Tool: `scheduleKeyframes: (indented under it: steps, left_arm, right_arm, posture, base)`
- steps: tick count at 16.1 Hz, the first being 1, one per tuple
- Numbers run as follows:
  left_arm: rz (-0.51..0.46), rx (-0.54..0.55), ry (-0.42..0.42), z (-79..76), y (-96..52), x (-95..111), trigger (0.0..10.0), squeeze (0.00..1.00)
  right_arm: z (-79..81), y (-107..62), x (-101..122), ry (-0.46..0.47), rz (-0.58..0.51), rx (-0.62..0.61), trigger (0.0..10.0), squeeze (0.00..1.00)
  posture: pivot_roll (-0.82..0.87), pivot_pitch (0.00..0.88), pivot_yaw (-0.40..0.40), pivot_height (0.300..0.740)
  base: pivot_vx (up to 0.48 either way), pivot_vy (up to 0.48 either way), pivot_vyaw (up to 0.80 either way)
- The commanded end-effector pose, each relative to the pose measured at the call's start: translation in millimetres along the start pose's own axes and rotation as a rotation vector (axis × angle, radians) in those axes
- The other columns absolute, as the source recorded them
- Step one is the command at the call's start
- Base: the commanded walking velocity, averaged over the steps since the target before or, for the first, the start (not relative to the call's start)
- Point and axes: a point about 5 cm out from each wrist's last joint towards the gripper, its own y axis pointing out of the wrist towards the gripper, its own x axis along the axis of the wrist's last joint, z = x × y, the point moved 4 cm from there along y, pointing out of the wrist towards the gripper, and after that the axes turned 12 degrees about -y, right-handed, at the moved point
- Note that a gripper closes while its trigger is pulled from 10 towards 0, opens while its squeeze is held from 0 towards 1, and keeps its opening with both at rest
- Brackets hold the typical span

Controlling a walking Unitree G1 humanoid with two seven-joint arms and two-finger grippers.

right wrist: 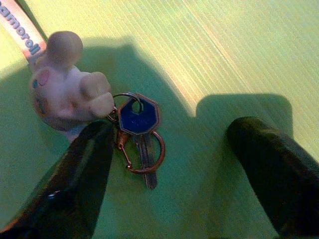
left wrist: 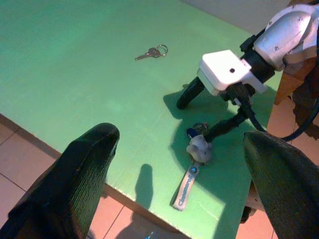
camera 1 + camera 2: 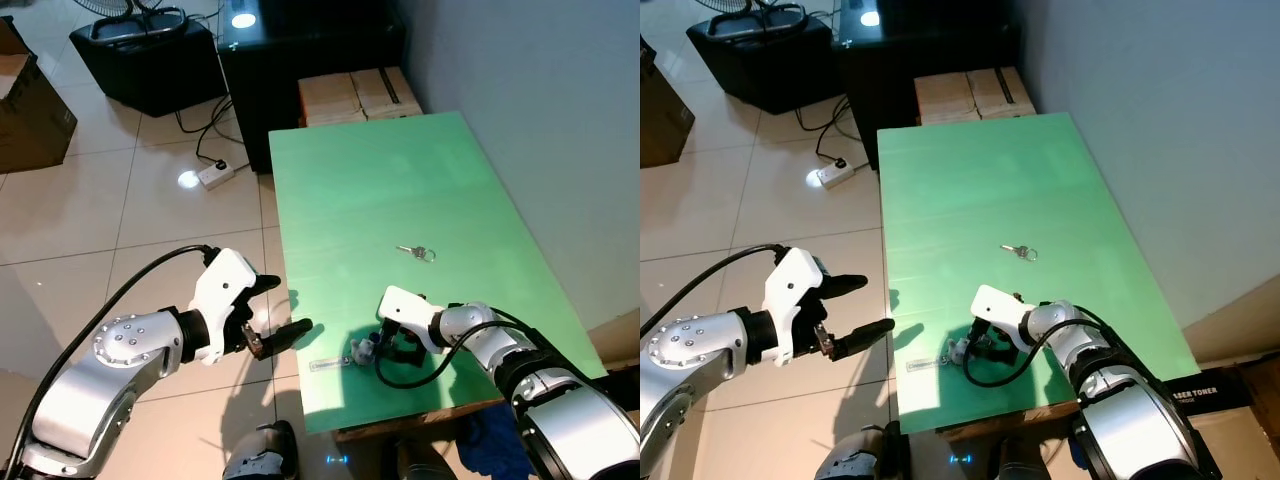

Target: Hang keys on a hook

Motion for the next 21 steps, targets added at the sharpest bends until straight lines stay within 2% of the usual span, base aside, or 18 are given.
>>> scheduleKeyframes:
  steps: [1, 4, 10, 21]
  left_arm:
    - [-0.001, -0.007, 0.013, -2.2, -2.9, 3.3, 10.0, 0.00]
    - [0.001, -0.012, 0.024, -1.3, -0.9, 5.6, 10.0, 0.00]
    - [0.001, -0.010, 0.038, 3.9, -1.8, 8.5, 10.0, 0.00]
    - [-0.010, -0.012, 0.035, -3.9, 3.5, 4.4, 10.0, 0.00]
  right_arm:
    - [2.0, -2.1, -5.5, 0.023, 0.018, 0.028, 0.0, 0.00]
    - [0.7, -6.7, -12.1, -0.001, 0.049, 0.046, 0.0, 0.00]
    - [-4.0, -10.5, -14.2, 0.014, 0.052, 0.034, 0.0, 0.00]
    - [-1.0, -13.0, -17.0, 0.034, 0.026, 0.047, 0.0, 0.00]
  posture:
    - [0.05, 0.219, 0.069, 0.740]
    - [0.05, 0.211, 0.076, 0.740]
    - [0.04, 0.205, 0.078, 0.740]
    - [0.03, 0.202, 0.069, 0.740]
  base:
    - [0.000, 0.000, 0.00]
    - [0.000, 0.000, 0.00]
    - [0.000, 0.000, 0.00]
    - [0.000, 0.000, 0.00]
